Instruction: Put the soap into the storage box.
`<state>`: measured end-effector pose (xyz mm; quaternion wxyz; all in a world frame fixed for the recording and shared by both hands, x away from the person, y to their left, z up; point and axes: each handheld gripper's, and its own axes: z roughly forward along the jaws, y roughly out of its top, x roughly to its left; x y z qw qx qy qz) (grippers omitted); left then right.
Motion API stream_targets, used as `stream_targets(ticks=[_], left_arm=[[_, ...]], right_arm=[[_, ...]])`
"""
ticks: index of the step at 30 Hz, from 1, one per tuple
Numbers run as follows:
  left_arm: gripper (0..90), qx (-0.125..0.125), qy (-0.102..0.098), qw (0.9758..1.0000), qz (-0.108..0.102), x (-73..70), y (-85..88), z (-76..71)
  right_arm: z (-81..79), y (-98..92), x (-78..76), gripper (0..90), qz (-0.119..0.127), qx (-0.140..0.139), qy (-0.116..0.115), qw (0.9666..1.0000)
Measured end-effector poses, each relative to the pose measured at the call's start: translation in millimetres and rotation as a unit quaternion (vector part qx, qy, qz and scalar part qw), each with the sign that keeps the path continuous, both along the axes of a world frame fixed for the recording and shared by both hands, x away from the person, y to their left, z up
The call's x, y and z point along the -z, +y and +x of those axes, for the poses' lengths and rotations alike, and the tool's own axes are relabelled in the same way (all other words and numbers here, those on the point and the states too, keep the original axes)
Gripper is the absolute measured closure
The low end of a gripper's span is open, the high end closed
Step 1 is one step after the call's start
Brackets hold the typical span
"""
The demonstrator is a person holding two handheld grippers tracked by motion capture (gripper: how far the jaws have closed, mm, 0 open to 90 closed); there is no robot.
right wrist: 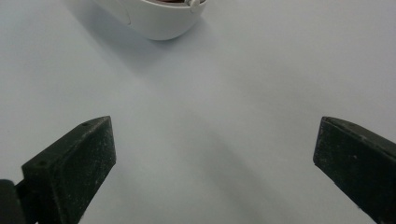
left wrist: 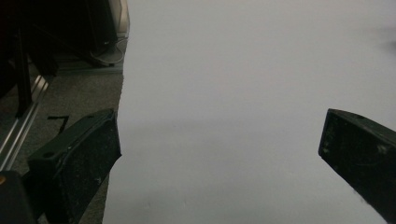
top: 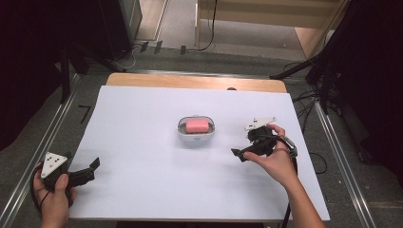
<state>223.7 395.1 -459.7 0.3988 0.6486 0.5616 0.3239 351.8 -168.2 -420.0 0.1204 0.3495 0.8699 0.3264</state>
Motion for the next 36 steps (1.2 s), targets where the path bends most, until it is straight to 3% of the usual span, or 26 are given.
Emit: stream_targets(ticks=[15, 22, 27, 32, 36], left_arm=[[0.0, -0.003, 0.006, 1.0000, 0.005, -0.1, -0.8, 0.8], [0.0, -0.004, 0.004, 1.0000, 0.005, -0.1, -0.9, 0.4], [0.0, -0.008, 0.001, 1.0000, 0.002, 0.0, -0.5, 0.1], [0.0, -0.007, -0.001, 1.0000, -0.002, 0.0, 0.4, -0.5], [0.0, -0.006, 0.000, 1.0000, 0.004, 0.1, -0.9, -0.1]], right_arm=[[-26.2, -36.2, 22.1, 0.0, 0.034, 0.039, 0.006, 0.9986], [-37.8, -55.9, 32.7, 0.0, 0.038, 0.058, 0.008, 0.9976], [-48.1, -69.5, 38.8, 0.0, 0.054, 0.079, 0.016, 0.9953], [-60.5, -81.0, 46.2, 0.0, 0.058, 0.094, 0.004, 0.9938], [-68.5, -89.7, 54.8, 0.0, 0.064, 0.111, 0.011, 0.9917]])
